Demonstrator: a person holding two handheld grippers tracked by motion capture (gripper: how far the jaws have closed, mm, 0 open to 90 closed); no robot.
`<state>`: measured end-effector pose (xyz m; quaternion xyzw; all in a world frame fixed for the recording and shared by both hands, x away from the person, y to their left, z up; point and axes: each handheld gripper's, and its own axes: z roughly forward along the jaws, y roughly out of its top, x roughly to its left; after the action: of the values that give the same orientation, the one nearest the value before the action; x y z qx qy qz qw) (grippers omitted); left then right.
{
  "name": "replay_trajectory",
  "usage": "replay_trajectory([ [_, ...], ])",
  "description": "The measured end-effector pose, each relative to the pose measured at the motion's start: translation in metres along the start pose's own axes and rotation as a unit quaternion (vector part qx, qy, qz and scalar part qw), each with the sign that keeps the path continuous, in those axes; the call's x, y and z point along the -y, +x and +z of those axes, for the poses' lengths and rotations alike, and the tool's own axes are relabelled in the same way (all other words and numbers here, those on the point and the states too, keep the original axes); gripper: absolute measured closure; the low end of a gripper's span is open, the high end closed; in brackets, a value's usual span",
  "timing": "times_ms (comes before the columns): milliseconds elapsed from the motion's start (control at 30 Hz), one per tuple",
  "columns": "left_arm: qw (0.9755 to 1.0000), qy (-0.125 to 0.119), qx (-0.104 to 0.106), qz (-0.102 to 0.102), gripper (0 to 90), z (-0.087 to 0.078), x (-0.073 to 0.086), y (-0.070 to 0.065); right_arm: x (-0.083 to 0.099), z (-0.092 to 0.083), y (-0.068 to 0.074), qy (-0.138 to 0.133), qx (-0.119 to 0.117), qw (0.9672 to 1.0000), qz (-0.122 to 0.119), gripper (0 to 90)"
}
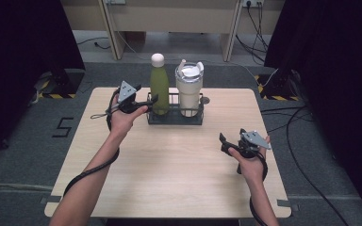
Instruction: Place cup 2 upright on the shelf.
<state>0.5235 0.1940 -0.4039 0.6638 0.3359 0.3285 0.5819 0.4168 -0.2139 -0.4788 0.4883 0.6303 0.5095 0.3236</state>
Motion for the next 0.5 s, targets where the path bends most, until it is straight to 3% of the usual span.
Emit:
replay_trajectory([
  [500, 0.9999, -0.008, -0.005, 0.004, 14.1, -0.027, 0.002, 0.000, -0.001, -0.010, -0.005, -0.003, 0.019, 0.9998, -0.002, 11.5],
])
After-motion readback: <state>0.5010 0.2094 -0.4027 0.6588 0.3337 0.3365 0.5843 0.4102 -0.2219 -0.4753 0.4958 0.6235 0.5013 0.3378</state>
